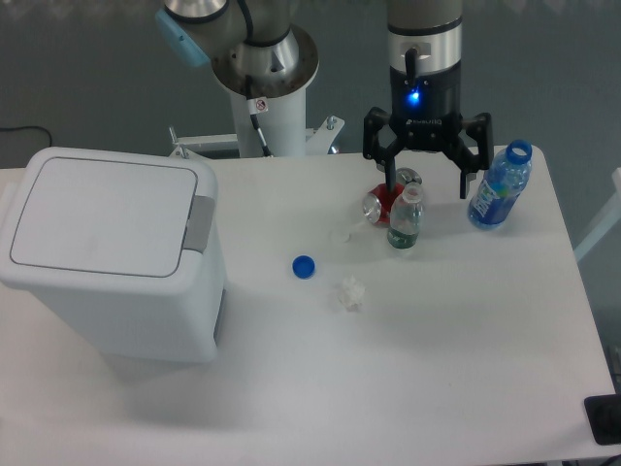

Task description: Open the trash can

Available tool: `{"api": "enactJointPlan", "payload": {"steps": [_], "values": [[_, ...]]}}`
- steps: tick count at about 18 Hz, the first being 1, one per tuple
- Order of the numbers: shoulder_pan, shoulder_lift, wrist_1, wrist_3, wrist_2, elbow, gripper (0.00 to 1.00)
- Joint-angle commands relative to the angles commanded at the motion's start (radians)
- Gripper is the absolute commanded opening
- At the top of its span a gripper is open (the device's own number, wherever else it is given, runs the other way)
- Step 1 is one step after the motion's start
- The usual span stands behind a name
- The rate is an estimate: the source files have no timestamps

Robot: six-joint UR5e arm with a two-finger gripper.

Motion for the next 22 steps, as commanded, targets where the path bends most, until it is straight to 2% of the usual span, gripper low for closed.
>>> {"api": "enactJointPlan", "payload": {"steps": [4, 14, 22], "values": [[-0.003, -0.018, -0.003, -0.002, 0.052, 0.031, 1.00], [-0.008, -0.018, -0.003, -0.024, 0.104, 0.025, 1.00], [-0.018, -0.006, -0.014, -0.309, 0.145, 0.018, 1.00]]}}
